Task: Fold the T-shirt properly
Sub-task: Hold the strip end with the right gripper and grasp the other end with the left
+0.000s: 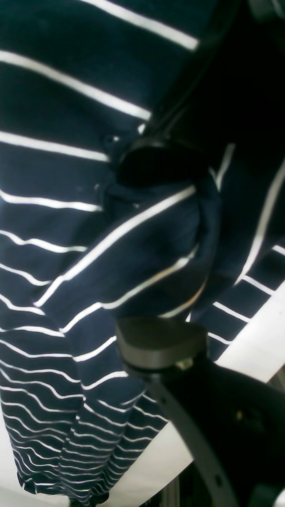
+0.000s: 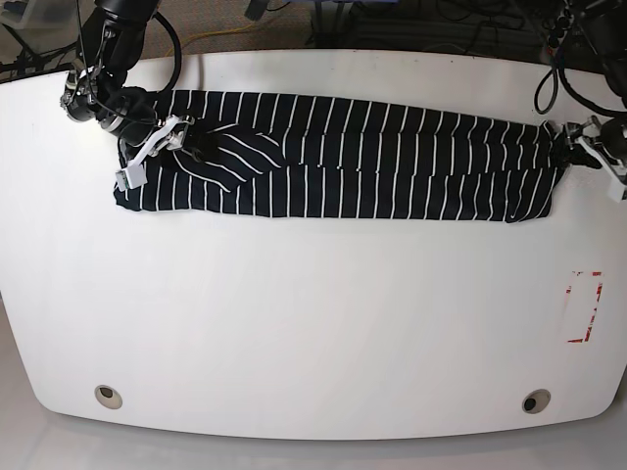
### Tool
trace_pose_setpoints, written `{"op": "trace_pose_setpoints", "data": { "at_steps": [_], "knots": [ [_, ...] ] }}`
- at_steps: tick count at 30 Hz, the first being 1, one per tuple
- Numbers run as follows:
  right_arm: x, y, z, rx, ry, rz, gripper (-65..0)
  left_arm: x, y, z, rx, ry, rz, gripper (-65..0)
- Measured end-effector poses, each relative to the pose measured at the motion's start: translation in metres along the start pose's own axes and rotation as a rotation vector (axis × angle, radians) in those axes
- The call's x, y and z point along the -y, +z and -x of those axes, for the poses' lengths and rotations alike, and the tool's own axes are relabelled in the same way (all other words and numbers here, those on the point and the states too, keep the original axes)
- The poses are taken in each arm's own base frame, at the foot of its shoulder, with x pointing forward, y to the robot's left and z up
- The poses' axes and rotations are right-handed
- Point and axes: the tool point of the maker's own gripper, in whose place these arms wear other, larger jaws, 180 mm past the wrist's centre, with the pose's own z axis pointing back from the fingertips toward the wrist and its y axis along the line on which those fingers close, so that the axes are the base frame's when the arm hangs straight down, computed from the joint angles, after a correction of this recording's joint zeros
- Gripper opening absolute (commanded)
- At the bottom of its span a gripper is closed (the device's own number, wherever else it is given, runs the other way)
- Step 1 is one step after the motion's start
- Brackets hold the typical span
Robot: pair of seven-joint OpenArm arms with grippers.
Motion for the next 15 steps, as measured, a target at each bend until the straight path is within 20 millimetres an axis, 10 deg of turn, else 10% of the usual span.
{"op": "trace_pose_setpoints", "data": {
  "at_steps": [15],
  "knots": [
    [-0.007, -0.005, 0.001, 0.012, -0.016, -0.018, -16.2, 0.007, -0.01, -0.001, 0.027, 0.048, 0.043, -15.0]
  ]
}}
